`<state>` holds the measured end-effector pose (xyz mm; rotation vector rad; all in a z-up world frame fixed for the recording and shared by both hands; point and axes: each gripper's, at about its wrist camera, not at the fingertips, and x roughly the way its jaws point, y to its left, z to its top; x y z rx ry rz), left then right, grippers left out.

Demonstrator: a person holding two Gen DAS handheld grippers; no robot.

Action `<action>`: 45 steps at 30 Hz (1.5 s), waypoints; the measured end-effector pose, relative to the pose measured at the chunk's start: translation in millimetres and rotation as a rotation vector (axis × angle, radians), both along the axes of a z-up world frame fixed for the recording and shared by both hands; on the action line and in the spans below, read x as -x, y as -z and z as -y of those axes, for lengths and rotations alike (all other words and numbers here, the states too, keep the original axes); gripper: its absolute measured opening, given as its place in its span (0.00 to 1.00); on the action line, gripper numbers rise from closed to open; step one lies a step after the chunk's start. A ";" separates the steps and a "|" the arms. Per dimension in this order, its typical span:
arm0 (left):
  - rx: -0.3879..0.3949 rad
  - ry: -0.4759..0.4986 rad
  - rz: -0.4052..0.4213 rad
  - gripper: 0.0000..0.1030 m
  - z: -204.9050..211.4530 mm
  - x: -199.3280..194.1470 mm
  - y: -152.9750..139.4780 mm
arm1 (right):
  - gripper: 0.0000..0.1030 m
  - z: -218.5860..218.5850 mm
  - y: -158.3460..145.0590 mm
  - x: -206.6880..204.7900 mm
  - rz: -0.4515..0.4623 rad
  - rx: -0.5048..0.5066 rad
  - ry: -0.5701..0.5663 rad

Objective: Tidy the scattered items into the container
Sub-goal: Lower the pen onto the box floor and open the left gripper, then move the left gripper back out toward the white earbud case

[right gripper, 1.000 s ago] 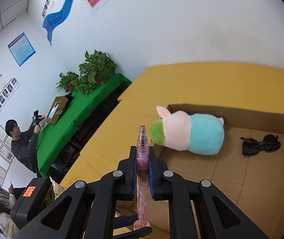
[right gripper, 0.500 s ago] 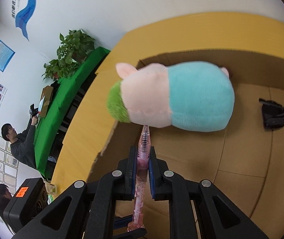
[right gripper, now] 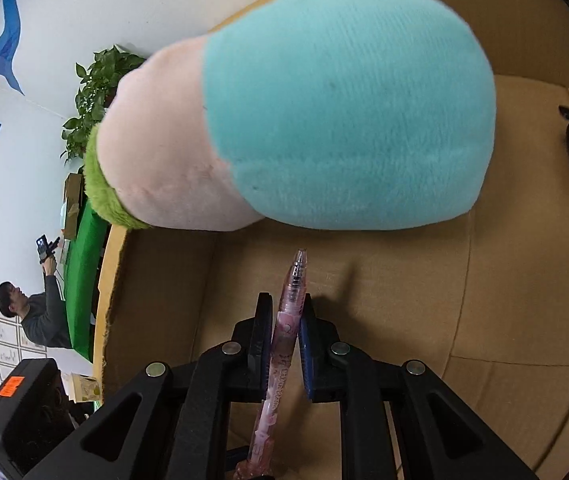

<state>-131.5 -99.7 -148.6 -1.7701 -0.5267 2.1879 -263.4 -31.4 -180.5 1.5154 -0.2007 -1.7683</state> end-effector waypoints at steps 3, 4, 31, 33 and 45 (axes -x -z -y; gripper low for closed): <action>-0.026 -0.022 0.010 0.18 4.7 -1.3 0.9 | 0.13 3.6 -0.7 -0.1 -0.012 -0.005 -0.008; -0.032 -0.030 0.010 0.18 6.4 -2.5 1.0 | 0.13 4.7 -1.2 0.2 -0.015 -0.006 -0.011; 0.117 -0.112 -0.571 0.66 -34.2 -102.5 -67.8 | 0.94 -216.4 -90.1 -148.0 -0.433 -0.183 0.322; 0.121 -0.115 -0.615 0.74 -47.6 -109.3 -77.0 | 0.94 -223.5 -96.6 -157.9 -0.489 -0.209 0.335; 0.172 -0.082 -0.714 0.76 -72.9 -141.8 -99.1 | 0.94 -222.1 -128.4 -202.4 -0.664 -0.216 0.294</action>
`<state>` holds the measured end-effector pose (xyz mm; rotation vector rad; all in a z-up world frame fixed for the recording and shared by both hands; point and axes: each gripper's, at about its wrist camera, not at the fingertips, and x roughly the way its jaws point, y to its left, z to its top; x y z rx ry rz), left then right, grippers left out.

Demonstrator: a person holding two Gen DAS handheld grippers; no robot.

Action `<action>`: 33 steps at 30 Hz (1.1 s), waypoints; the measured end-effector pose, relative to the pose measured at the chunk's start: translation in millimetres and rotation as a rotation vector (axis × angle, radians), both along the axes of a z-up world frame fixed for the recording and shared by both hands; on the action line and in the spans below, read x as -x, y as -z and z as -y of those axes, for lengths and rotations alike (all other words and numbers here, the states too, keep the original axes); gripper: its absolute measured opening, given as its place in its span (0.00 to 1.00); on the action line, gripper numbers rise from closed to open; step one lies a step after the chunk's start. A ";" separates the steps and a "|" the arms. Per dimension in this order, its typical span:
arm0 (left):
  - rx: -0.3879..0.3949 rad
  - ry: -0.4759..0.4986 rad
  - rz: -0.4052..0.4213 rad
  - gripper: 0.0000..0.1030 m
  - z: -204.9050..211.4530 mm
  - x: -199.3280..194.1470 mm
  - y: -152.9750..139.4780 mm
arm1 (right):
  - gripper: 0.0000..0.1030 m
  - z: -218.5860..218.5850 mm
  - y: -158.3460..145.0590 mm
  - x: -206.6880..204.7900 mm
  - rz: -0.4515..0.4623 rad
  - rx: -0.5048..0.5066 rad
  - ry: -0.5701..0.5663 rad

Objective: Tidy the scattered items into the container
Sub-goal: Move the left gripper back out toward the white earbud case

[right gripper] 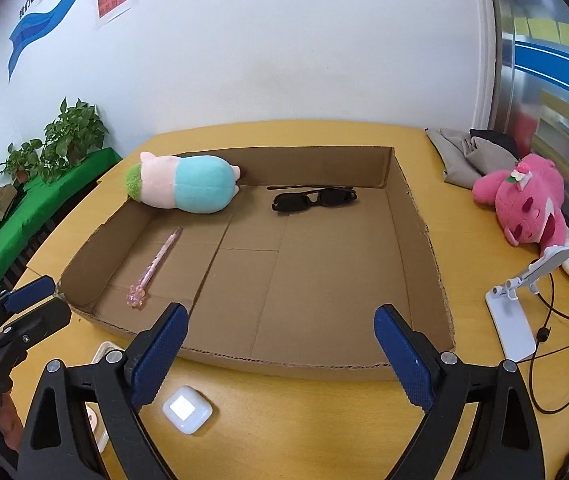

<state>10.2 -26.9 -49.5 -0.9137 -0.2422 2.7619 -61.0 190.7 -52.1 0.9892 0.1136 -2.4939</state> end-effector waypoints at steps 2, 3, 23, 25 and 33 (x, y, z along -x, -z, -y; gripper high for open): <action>0.007 -0.004 -0.001 0.76 -2.2 -2.5 -0.3 | 0.94 -3.5 0.0 -4.9 -0.001 0.001 0.001; 0.007 -0.001 -0.002 0.76 -3.2 -3.1 -0.6 | 0.94 -4.4 -0.1 -6.1 -0.001 0.001 0.002; 0.021 0.183 0.139 0.76 -46.9 -3.4 37.7 | 0.94 -13.8 16.6 -6.8 0.058 -0.001 -0.020; 0.013 0.211 0.187 0.76 -53.5 0.4 48.9 | 0.94 -13.9 19.8 -6.7 0.066 -0.002 -0.024; 0.022 0.265 0.360 0.76 -73.9 14.0 98.0 | 0.94 -14.5 32.3 -7.9 0.115 -0.007 -0.057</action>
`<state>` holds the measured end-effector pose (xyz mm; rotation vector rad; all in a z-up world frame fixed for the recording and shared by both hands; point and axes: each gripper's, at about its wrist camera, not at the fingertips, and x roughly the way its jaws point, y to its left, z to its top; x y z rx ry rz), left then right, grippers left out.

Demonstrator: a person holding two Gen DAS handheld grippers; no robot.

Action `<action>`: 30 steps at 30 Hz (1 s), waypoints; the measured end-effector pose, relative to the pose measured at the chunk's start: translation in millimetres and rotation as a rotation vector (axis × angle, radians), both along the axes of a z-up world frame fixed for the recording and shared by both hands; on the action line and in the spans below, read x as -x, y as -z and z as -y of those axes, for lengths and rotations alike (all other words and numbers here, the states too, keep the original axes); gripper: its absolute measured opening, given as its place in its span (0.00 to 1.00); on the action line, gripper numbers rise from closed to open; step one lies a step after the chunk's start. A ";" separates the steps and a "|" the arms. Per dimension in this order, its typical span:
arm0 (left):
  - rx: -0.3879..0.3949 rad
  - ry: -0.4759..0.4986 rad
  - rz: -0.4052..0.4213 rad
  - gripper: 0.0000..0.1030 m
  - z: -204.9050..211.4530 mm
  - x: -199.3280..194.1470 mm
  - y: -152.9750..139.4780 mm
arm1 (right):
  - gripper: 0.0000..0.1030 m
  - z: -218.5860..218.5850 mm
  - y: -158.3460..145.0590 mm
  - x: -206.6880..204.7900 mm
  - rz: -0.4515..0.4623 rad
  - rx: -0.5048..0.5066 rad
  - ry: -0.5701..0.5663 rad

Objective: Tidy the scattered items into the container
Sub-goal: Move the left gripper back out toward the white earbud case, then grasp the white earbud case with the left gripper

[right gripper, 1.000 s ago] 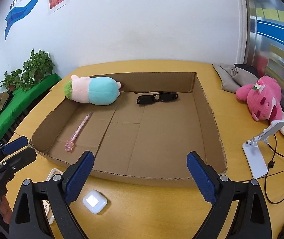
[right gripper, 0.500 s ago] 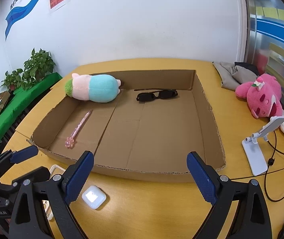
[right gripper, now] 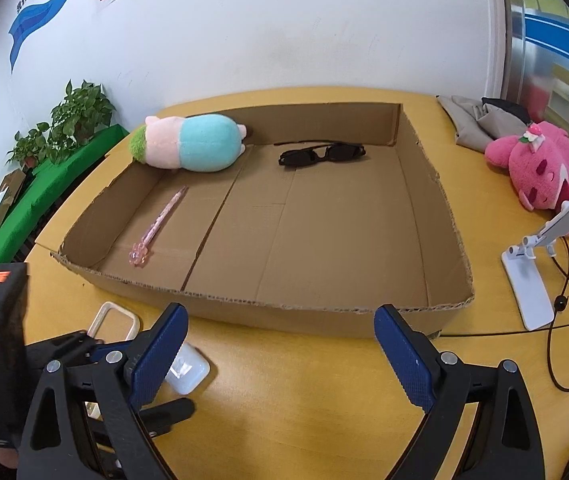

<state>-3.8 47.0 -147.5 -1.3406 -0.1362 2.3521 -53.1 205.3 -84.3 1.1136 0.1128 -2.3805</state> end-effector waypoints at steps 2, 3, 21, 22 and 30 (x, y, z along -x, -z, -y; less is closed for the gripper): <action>0.034 0.011 0.018 0.75 -4.0 -0.3 9.1 | 0.94 1.9 7.5 -0.8 0.032 -0.006 -0.027; 0.047 0.015 0.022 0.72 -5.5 -0.8 12.0 | 0.94 3.2 11.4 -0.9 0.049 -0.010 -0.041; 0.103 0.123 -0.011 0.41 1.8 -13.8 14.1 | 0.86 56.5 68.8 -20.7 0.286 -0.034 -0.341; 0.103 0.147 -0.015 0.41 0.2 -16.3 14.2 | 0.82 59.9 71.3 -22.2 0.304 -0.032 -0.362; 0.115 0.331 -0.049 0.41 -9.8 -42.3 14.5 | 0.66 77.5 86.0 -42.2 0.369 -0.068 -0.490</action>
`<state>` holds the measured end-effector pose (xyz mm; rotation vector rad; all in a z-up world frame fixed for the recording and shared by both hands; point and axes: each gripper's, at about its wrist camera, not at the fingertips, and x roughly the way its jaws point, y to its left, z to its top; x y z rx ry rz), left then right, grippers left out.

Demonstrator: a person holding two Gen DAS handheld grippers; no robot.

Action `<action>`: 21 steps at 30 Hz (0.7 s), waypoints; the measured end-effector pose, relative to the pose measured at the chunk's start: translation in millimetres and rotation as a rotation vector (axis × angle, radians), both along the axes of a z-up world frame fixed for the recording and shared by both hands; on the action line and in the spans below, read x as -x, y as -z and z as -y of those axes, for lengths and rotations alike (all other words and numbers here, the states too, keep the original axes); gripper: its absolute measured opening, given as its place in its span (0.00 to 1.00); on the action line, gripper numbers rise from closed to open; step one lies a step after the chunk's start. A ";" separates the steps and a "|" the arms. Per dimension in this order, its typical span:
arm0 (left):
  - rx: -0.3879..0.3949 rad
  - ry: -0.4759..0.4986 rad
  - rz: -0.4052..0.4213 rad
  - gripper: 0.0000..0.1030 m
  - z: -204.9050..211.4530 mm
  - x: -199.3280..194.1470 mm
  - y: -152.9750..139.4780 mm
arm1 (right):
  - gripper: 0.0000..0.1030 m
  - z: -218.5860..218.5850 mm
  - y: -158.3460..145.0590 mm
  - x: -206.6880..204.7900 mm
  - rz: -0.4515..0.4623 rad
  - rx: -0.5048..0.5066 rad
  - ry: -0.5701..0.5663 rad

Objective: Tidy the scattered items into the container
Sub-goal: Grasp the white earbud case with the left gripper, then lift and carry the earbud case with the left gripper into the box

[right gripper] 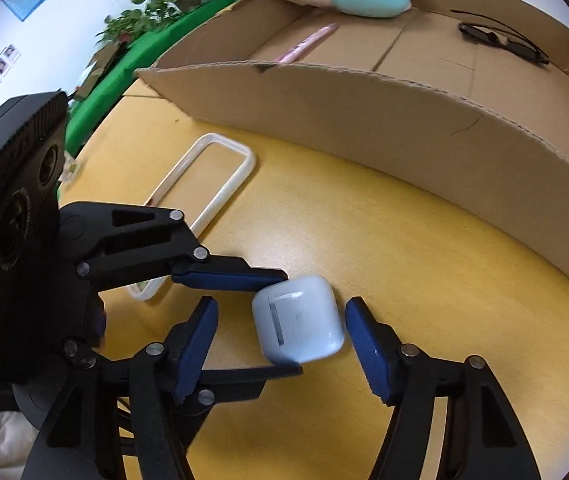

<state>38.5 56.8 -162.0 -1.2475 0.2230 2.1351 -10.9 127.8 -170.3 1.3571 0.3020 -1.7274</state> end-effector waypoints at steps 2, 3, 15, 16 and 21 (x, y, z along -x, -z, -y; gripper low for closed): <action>-0.007 0.000 -0.003 0.41 1.9 -2.8 0.4 | 0.58 0.3 0.6 -4.0 -0.003 -0.009 -0.007; -0.021 -0.004 0.001 0.41 3.9 -3.2 0.5 | 0.51 0.0 0.9 -5.1 -0.013 -0.020 -0.005; -0.037 -0.030 -0.062 0.41 12.5 -20.6 -28.5 | 0.47 5.1 -22.2 -16.4 -0.062 -0.005 -0.030; -0.036 -0.035 -0.078 0.41 13.7 -20.0 -36.0 | 0.47 6.7 -28.7 -17.1 -0.076 0.003 -0.033; -0.009 -0.051 -0.174 0.41 15.0 -11.6 -73.1 | 0.47 14.2 -66.0 -11.3 -0.159 0.030 -0.052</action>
